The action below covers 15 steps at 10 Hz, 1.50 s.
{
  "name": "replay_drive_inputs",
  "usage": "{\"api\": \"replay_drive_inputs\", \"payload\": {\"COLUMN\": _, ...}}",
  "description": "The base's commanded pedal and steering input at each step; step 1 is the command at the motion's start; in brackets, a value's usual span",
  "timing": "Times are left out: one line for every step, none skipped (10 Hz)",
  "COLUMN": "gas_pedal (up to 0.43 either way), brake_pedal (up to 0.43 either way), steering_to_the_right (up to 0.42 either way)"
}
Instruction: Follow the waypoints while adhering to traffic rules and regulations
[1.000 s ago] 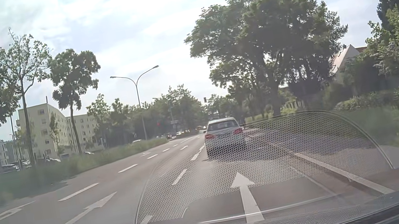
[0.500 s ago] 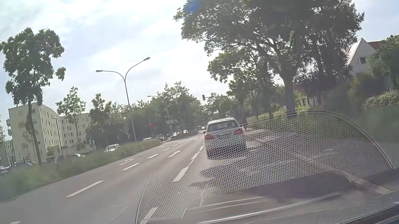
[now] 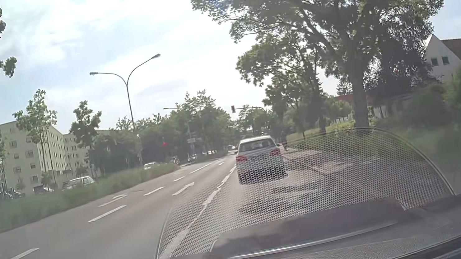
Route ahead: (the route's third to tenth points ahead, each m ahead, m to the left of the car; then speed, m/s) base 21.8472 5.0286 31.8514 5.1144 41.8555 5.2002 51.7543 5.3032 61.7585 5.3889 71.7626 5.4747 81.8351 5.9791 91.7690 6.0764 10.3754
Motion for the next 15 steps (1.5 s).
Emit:
{"api": "replay_drive_inputs", "payload": {"gas_pedal": 0.0, "brake_pedal": 0.0, "steering_to_the_right": -0.003}}
{"api": "replay_drive_inputs", "payload": {"gas_pedal": 0.0, "brake_pedal": 0.0, "steering_to_the_right": -0.003}}
{"api": "replay_drive_inputs", "payload": {"gas_pedal": 0.008, "brake_pedal": 0.0, "steering_to_the_right": -0.003}}
{"api": "replay_drive_inputs", "payload": {"gas_pedal": 0.028, "brake_pedal": 0.0, "steering_to_the_right": -0.003}}
{"api": "replay_drive_inputs", "payload": {"gas_pedal": 0.047, "brake_pedal": 0.0, "steering_to_the_right": -0.003}}
{"api": "replay_drive_inputs", "payload": {"gas_pedal": 0.059, "brake_pedal": 0.0, "steering_to_the_right": -0.003}}
{"api": "replay_drive_inputs", "payload": {"gas_pedal": 0.079, "brake_pedal": 0.0, "steering_to_the_right": -0.003}}
{"api": "replay_drive_inputs", "payload": {"gas_pedal": 0.087, "brake_pedal": 0.0, "steering_to_the_right": -0.003}}
{"api": "replay_drive_inputs", "payload": {"gas_pedal": 0.098, "brake_pedal": 0.0, "steering_to_the_right": -0.003}}
{"api": "replay_drive_inputs", "payload": {"gas_pedal": 0.098, "brake_pedal": 0.0, "steering_to_the_right": -0.003}}
{"api": "replay_drive_inputs", "payload": {"gas_pedal": 0.098, "brake_pedal": 0.0, "steering_to_the_right": -0.003}}
{"api": "replay_drive_inputs", "payload": {"gas_pedal": 0.098, "brake_pedal": 0.0, "steering_to_the_right": -0.003}}
{"api": "replay_drive_inputs", "payload": {"gas_pedal": 0.098, "brake_pedal": 0.0, "steering_to_the_right": -0.003}}
{"api": "replay_drive_inputs", "payload": {"gas_pedal": 0.098, "brake_pedal": 0.0, "steering_to_the_right": -0.003}}
{"api": "replay_drive_inputs", "payload": {"gas_pedal": 0.098, "brake_pedal": 0.0, "steering_to_the_right": -0.003}}
